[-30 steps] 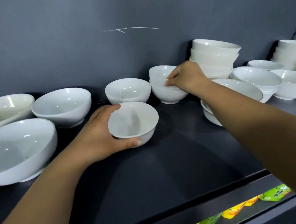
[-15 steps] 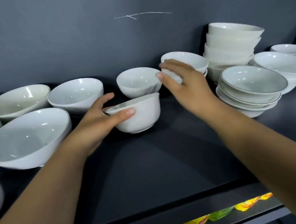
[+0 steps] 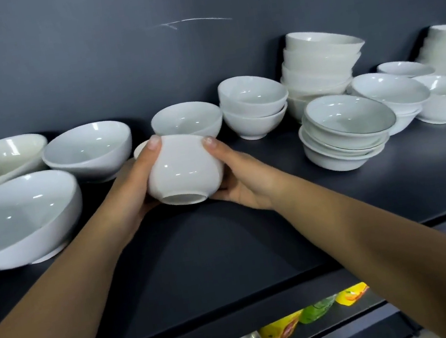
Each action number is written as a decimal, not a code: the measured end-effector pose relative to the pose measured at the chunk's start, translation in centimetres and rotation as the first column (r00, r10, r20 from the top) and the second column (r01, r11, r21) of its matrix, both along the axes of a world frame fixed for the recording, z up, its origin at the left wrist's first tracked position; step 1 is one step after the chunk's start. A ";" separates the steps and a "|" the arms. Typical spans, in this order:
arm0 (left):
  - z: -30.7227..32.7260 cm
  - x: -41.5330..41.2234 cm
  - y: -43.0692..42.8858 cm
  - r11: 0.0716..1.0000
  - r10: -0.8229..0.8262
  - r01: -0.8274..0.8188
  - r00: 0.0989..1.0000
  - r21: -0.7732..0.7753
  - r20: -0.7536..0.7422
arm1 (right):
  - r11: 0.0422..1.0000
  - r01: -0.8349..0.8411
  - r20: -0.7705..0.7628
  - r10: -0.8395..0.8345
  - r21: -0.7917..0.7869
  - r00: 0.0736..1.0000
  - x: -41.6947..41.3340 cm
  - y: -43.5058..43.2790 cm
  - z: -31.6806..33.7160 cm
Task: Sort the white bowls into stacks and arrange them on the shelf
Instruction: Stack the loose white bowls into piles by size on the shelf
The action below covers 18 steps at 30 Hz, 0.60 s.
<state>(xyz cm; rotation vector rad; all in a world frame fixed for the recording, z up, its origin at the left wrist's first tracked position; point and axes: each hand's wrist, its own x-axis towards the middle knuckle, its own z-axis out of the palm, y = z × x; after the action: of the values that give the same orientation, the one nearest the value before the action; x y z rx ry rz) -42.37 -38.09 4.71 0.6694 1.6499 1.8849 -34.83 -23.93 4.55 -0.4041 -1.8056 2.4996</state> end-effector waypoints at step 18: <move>2.5 7.6 3.6 0.939 -0.226 0.272 0.950 0.210 -0.217 | 0.997 0.076 -0.362 -0.060 0.029 0.930 10.6 5.1 2.7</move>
<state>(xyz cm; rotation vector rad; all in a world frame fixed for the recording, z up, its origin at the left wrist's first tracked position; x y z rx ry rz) -34.77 -34.48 7.26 1.1350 1.3794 1.8925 -24.23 -18.80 7.27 0.0010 -1.6637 2.2954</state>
